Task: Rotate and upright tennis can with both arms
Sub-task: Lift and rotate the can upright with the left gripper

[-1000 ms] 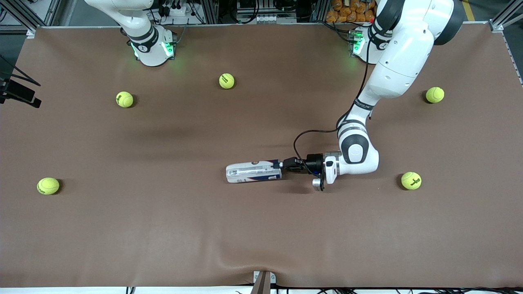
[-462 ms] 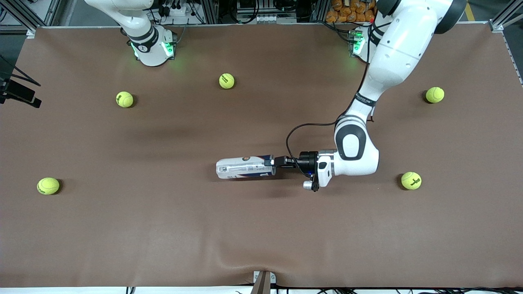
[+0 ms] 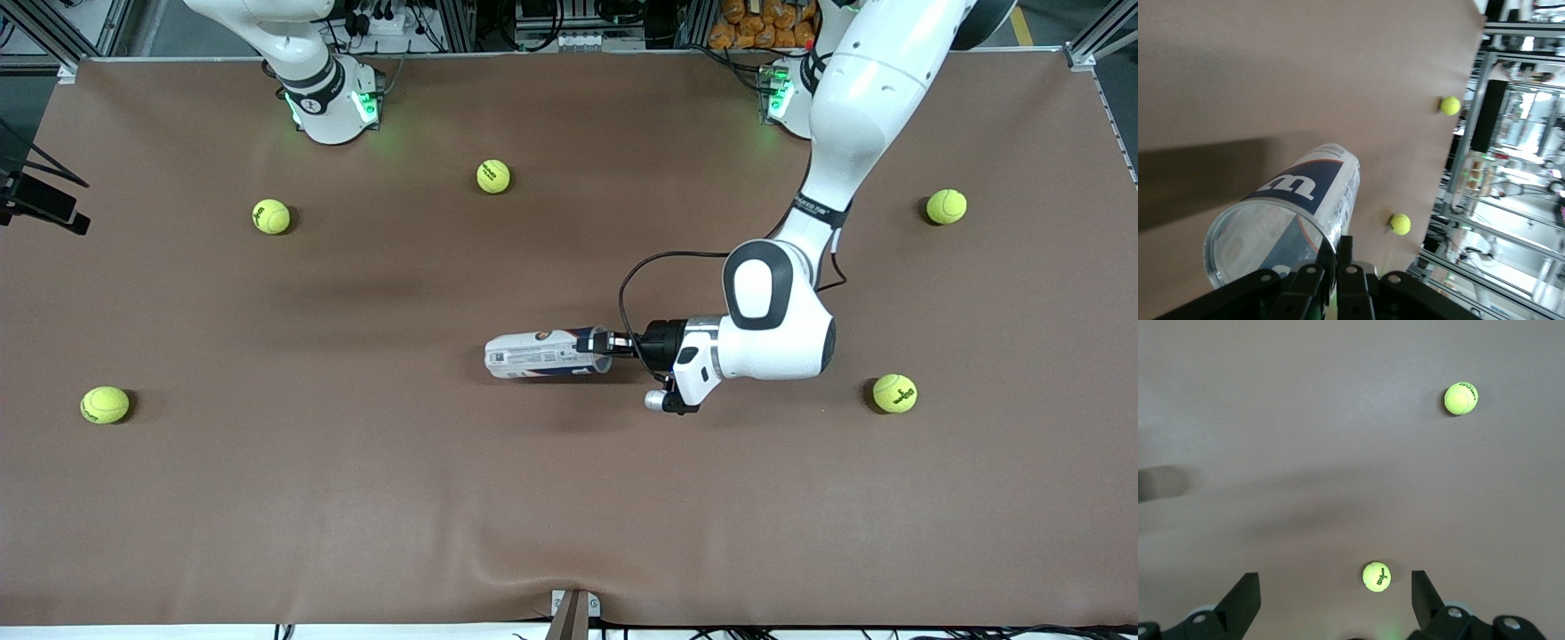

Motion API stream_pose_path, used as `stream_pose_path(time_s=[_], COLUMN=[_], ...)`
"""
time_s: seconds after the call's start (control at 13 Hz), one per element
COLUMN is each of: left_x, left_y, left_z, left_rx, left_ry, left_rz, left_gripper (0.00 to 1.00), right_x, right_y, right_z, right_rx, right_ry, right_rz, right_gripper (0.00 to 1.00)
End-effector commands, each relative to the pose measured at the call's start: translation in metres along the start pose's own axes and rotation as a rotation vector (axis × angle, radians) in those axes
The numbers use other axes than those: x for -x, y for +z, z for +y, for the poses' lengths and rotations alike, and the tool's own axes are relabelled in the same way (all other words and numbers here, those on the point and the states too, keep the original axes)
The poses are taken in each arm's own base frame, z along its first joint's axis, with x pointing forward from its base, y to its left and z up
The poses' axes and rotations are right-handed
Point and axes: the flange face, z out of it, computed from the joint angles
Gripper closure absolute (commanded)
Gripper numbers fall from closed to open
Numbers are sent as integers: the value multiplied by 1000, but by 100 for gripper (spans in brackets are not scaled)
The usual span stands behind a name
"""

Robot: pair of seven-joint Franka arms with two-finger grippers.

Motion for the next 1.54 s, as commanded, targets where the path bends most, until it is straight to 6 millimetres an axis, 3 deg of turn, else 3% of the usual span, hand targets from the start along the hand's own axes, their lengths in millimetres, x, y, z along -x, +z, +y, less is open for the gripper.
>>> stream_pose_path(time_s=[0.0,0.15,0.38,0.54,0.69,1.0,1.15,1.31,1.46], left_x=[16,28,56,79,102,124,140,142,142], left_y=[-30,-43,-31,-6,27,47,80,100,107], left_z=[41,65,104,133,150,146,143,131,129], left_rx=[-117,-248,-403,-497,-673,-846,-935,-957,-952], left_ry=[-34,-94,-124,-150,-151,-156,-110,-159,-161], left_rz=[44,83,134,174,225,244,288,302,303], left_gripper=[100,100,100,100,100,100,100,100,100], right_x=[0,-1,-1,-1,-1,-1,2,2,2], right_y=[-1,0,0,1,2,2,4,4,4], right_z=[-2,-5,-5,-7,-10,-8,-11,-9,-10], right_rx=[-9,-8,-8,-8,-8,-8,-5,-6,-5], right_ry=[14,9,9,3,-2,0,-4,-3,-3], right_rz=[-5,-8,-9,-11,-13,-14,-34,-37,-37], right_gripper=[0,0,0,0,0,0,0,0,0])
